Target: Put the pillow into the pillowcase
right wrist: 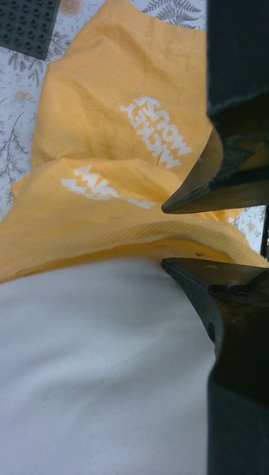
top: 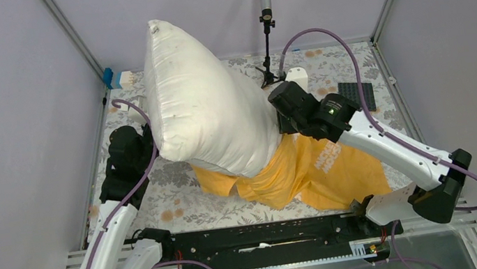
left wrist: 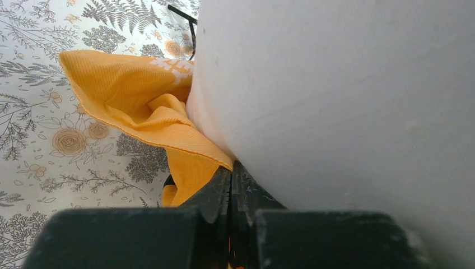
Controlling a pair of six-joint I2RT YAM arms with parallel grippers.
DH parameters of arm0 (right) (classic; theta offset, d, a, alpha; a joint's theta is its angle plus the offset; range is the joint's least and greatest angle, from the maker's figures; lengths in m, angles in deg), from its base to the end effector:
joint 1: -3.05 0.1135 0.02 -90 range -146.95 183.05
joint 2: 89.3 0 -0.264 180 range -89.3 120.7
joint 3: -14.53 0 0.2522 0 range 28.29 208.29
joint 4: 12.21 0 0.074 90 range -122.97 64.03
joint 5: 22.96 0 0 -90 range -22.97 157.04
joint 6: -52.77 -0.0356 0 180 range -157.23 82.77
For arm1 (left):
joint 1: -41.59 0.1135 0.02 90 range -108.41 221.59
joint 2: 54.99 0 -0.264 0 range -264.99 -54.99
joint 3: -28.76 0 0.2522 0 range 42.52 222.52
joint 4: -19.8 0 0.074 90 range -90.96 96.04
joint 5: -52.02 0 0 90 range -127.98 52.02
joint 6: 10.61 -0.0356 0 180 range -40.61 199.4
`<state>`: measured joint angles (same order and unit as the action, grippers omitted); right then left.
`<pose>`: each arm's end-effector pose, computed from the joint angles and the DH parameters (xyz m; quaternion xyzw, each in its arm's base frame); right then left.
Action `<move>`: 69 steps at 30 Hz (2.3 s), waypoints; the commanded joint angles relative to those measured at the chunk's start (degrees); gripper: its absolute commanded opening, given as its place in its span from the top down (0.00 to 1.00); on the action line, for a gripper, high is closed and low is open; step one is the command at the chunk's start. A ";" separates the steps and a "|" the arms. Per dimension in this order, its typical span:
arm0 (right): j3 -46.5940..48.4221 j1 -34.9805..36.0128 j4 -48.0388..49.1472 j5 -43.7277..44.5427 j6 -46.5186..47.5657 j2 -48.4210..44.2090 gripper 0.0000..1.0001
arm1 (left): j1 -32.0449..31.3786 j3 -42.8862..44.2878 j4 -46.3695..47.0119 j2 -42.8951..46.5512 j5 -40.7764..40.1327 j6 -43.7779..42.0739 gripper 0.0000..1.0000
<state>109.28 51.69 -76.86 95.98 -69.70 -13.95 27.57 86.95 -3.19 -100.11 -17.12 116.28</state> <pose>0.1881 0.1876 0.3780 -0.0318 0.8999 0.0641 0.4303 0.1765 -0.0571 0.3391 -0.0351 0.7611 -0.3971 0.5117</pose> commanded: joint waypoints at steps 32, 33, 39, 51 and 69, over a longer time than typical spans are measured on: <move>22.55 -3.06 1.67 -0.52 6.54 7.98 1.00 | -0.39 17.43 -4.07 -5.46 3.59 -0.66 1.00; 24.83 -2.73 0.99 -0.44 6.54 8.06 1.00 | -0.39 19.07 -5.52 -6.48 3.29 -0.56 1.00; 31.54 -2.32 1.03 -0.48 7.85 10.01 1.00 | -0.39 27.47 -10.14 -11.35 6.48 2.25 1.00; 34.98 -4.84 1.59 -5.43 7.48 11.57 1.00 | -0.62 59.04 -25.80 -25.99 6.93 3.63 1.00; 53.05 -4.68 -4.84 -1.71 11.01 18.51 1.00 | -12.41 77.79 -27.84 -32.56 3.37 3.26 1.00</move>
<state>155.94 46.88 -81.89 92.49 -59.71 3.47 17.93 165.13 -43.39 -130.89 -17.21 117.24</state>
